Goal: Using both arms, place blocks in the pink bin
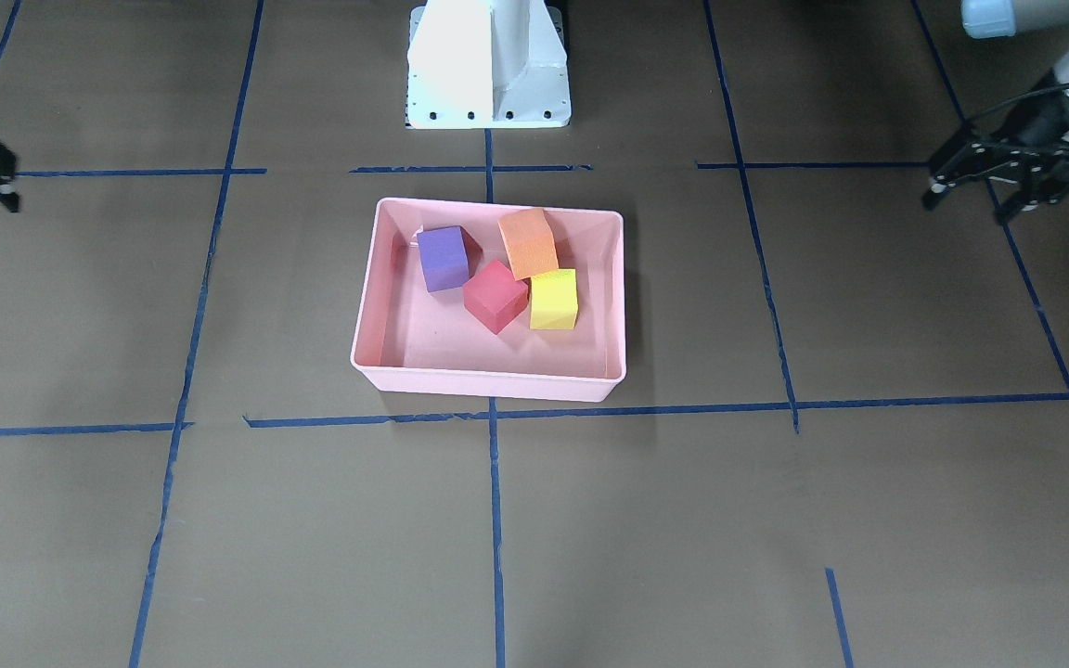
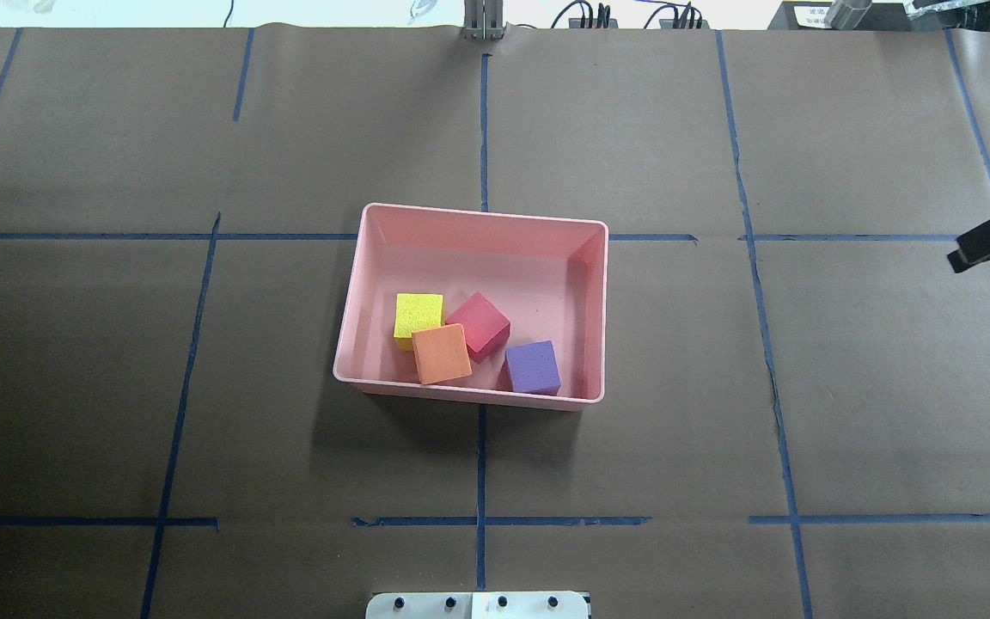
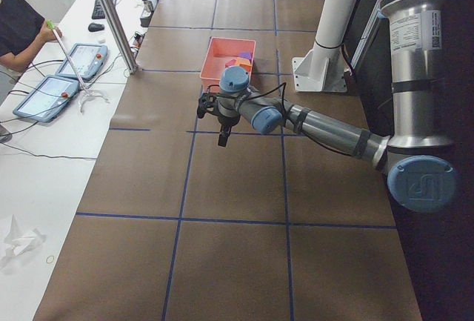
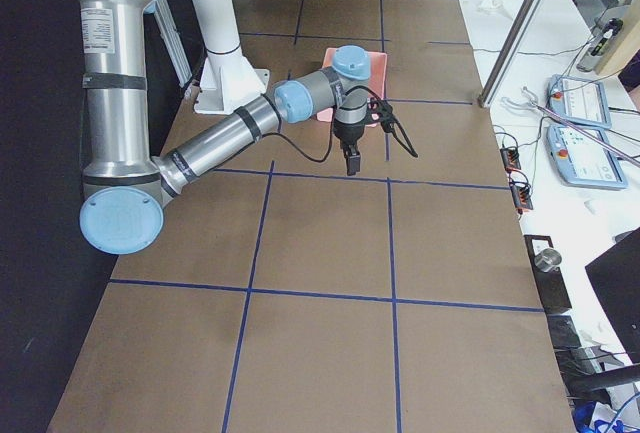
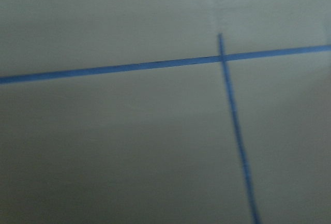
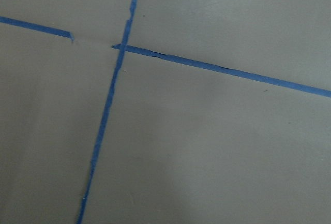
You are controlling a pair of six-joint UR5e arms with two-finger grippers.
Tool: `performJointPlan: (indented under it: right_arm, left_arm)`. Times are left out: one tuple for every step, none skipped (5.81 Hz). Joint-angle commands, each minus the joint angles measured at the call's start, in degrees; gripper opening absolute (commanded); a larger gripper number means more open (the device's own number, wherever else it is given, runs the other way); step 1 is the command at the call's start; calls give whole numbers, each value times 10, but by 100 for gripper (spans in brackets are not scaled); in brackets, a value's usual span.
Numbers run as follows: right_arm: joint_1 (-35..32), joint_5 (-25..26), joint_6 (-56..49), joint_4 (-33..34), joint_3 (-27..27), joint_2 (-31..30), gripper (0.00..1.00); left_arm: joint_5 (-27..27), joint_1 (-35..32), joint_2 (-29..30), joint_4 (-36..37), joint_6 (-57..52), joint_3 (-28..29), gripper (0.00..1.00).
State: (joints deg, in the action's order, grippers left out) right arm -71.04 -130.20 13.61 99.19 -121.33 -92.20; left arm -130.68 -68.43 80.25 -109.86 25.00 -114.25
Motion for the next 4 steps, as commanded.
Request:
performJointPlan:
  right_arm:
    - [-107,-22,-173,1,53,-54,100]
    - [-143,-23,-224,0,64,-81,100]
    - [-157,-23,-233,0,65,-93,100]
    - [-161,-23,-240,1,66,-97,100]
  left_arm:
    - [1,-124,-11,87,-250,44,100]
    - [2,-175,-6,163,-352,58,100]
    - [0,-187,-3,204,-369,62,100]
    - [-18,-192,-3,266,-369,52,100]
